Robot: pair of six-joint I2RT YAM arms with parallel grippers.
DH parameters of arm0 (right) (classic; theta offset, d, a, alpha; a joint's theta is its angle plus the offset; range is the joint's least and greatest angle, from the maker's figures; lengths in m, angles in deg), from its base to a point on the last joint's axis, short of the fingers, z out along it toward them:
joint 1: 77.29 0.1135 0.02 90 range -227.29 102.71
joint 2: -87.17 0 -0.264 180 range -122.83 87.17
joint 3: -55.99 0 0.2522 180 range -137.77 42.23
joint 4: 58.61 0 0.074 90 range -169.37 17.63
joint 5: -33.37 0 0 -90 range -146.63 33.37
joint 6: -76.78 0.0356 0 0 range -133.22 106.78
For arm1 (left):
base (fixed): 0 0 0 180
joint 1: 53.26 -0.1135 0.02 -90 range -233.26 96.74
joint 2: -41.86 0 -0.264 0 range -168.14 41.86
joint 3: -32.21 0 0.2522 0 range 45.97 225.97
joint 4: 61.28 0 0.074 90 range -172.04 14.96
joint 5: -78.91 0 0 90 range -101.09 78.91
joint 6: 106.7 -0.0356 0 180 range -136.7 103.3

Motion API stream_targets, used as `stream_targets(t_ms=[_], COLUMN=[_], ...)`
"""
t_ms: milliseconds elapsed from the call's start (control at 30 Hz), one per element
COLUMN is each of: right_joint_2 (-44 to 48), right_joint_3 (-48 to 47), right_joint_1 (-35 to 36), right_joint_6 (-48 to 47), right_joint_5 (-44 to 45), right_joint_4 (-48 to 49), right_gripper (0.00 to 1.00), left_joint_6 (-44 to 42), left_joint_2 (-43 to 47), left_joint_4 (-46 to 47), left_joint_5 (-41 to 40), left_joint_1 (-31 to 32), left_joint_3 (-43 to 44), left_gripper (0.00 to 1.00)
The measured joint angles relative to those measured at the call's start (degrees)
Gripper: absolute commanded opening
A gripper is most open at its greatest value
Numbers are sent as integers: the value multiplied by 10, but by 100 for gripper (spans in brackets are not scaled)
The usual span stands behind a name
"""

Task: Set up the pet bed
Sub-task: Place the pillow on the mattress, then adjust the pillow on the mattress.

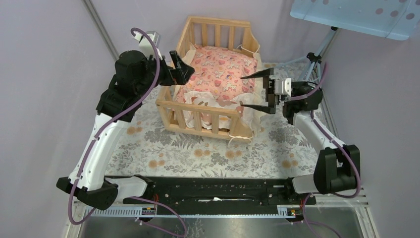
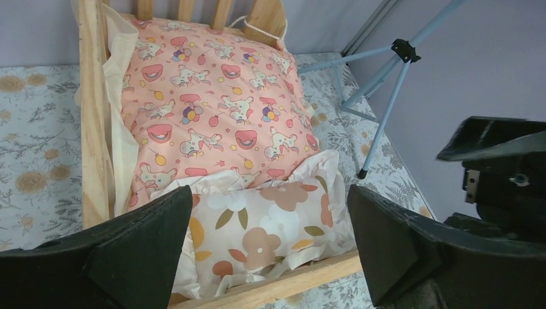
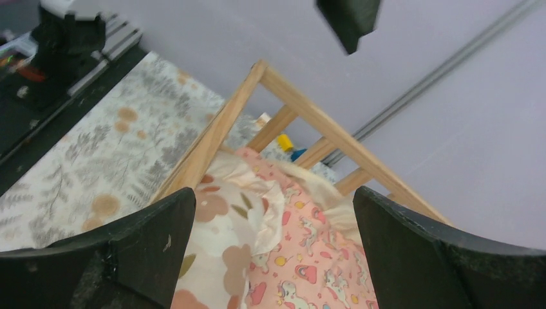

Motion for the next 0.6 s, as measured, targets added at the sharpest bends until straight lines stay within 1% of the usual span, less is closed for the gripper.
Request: stream_targets(t_ms=[67,167,267,367,400,467,533,600], right_joint_2=[25,63,97,99,93,63,28,-4], right_joint_3=[6,20,15,-65,-95,-189,-268,-319], right_joint_1=[-5,-5,-3,6,9,16,21,26], right_joint_6=[0,-3,-14,-29,-30,-24,-13,8], right_joint_5=[47,144,264,392,423,496,548,581], right_joint_4=[-27,-102,-248,-484,-544,-700,-818,-924], right_gripper=[100,100,96,91,90,88,85,84], left_joint_6=[1,0,-6,-15,-18,-27,-37,-46], left_joint_2=[-5,-22,-51,-84,-94,-113,-141,-172], left_joint_4=[1,1,0,-1,-2,-8,-28,-48], left_joint_5=[2,5,9,13,16,23,28,29], left_joint_1=[-2,-5,-6,-6,-6,-6,-6,-6], left_joint_3=[-1,0,0,0,0,3,20,46], left_gripper=[99,98,97,95,93,90,89,89])
